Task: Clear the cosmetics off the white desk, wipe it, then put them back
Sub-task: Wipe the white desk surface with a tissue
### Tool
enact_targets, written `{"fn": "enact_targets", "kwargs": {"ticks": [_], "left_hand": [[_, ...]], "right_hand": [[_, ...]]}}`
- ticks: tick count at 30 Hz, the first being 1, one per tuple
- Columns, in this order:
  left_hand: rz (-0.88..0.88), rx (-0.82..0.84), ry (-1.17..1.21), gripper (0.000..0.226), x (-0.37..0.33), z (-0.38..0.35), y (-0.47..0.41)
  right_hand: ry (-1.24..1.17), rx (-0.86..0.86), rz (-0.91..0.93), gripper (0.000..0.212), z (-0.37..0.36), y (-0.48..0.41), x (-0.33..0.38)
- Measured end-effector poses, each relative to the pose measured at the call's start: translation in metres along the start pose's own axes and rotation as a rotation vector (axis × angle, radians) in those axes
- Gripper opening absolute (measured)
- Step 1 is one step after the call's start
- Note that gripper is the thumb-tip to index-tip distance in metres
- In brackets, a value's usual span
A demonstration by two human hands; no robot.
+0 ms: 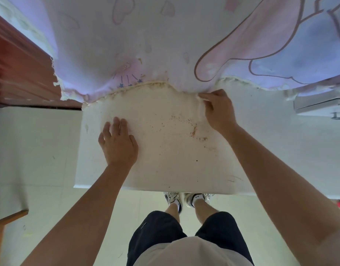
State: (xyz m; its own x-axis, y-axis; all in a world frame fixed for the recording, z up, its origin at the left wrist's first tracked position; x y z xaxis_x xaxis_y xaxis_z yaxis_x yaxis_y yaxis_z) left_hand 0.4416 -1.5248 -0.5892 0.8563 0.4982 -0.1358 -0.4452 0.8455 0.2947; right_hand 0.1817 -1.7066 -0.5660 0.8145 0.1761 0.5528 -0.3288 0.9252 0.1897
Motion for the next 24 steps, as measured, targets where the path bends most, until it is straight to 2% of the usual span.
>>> {"fn": "enact_targets", "kwargs": {"ticks": [3, 5, 7, 9, 11, 13, 15, 16, 19, 21, 24], "left_hand": [[0.026, -0.003, 0.004, 0.049, -0.001, 0.000, -0.001], [0.034, -0.006, 0.006, 0.049, -0.001, -0.001, 0.001], [0.060, 0.005, 0.014, 0.051, -0.003, -0.001, 0.001], [0.081, 0.039, 0.013, 0.053, -0.005, -0.001, 0.002], [0.084, 0.076, -0.024, 0.055, -0.007, 0.001, 0.002], [0.097, 0.116, -0.058, 0.056, -0.008, 0.002, 0.001], [0.129, 0.145, -0.065, 0.056, -0.009, 0.003, 0.001], [0.148, 0.152, -0.059, 0.056, -0.011, 0.002, 0.002], [0.188, 0.143, -0.036, 0.056, -0.015, 0.001, 0.004], [0.192, 0.132, -0.037, 0.056, -0.016, 0.000, 0.005], [0.197, 0.126, -0.049, 0.057, -0.016, 0.000, 0.004]], "right_hand": [[0.005, -0.146, -0.280, 0.040, 0.030, 0.010, -0.068], [0.034, -0.200, -0.323, 0.041, 0.025, 0.017, -0.073], [0.093, -0.182, -0.239, 0.046, 0.004, 0.021, -0.046], [0.144, -0.073, -0.045, 0.054, -0.031, 0.026, 0.002], [0.163, 0.037, 0.111, 0.046, -0.058, 0.034, 0.047], [0.117, 0.152, 0.215, 0.040, -0.074, 0.037, 0.074], [-0.009, 0.297, 0.272, 0.046, -0.078, 0.036, 0.077], [-0.079, 0.300, 0.269, 0.048, -0.069, 0.034, 0.071], [-0.175, 0.093, 0.160, 0.043, -0.023, 0.017, 0.026], [-0.115, -0.019, 0.034, 0.041, 0.008, 0.008, -0.018], [0.006, -0.062, -0.134, 0.040, 0.034, -0.001, -0.074]]}}
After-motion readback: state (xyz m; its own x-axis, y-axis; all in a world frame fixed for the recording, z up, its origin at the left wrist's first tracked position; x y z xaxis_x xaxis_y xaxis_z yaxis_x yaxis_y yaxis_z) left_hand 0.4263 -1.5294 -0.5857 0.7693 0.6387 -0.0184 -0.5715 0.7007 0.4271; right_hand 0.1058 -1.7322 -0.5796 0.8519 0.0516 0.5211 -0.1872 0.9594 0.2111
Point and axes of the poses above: each hand's wrist, its own y-axis away from the middle knuckle, its own z-axis out of the back of the hand, x = y × z, the point moved 6 cm from there along -y, towards the middle knuckle, and after that the axes turned 6 degrees about x, right-handed, at the moved point
